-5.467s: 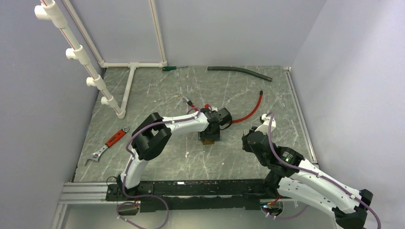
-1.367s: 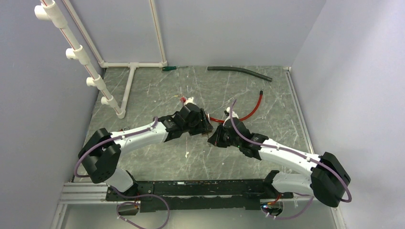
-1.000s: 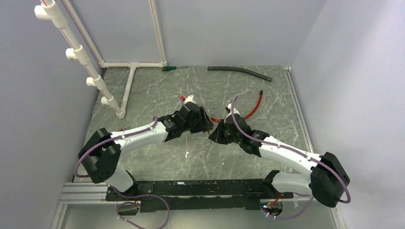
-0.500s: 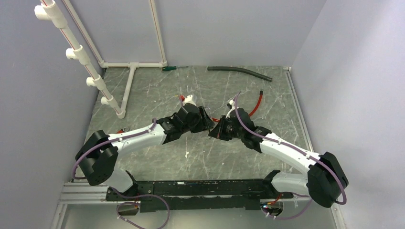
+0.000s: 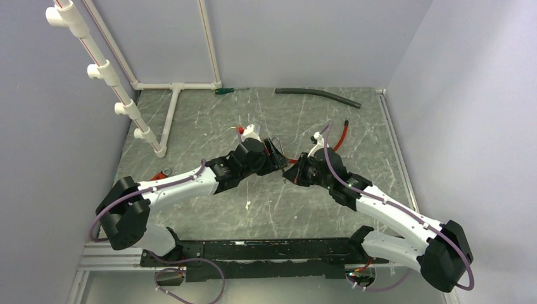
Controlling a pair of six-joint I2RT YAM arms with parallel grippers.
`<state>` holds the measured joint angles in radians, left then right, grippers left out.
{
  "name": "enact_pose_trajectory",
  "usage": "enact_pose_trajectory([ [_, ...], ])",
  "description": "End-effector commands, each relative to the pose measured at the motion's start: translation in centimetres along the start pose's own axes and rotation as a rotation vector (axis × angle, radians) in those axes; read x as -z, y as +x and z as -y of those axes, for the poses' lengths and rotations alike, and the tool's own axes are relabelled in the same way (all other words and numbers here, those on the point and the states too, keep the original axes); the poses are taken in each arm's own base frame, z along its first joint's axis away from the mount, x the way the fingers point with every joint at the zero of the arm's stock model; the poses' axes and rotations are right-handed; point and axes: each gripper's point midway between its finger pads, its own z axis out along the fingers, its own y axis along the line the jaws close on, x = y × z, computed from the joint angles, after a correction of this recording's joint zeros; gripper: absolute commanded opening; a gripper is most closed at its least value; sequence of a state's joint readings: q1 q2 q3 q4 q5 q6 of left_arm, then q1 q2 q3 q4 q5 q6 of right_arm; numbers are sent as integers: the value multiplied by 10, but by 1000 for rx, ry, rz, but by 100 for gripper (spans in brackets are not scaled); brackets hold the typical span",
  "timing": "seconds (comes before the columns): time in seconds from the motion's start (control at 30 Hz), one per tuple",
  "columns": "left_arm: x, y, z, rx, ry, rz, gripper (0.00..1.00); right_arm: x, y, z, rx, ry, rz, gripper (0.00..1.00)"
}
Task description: Unlock with the key
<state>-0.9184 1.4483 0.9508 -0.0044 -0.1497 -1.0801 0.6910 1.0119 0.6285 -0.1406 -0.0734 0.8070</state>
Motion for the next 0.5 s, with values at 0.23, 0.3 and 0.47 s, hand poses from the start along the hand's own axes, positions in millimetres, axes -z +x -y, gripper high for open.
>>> enact_pose_trajectory([
  [0.23, 14, 40, 34, 37, 77, -115, 0, 8, -87, -22, 47, -15, 349, 0],
  [0.3, 15, 41, 38, 36, 91, -115, 0, 10, -89, -25, 56, -33, 365, 0],
  [0.47, 14, 45, 44, 14, 109, -115, 0, 15, -87, -30, 60, -83, 379, 0],
])
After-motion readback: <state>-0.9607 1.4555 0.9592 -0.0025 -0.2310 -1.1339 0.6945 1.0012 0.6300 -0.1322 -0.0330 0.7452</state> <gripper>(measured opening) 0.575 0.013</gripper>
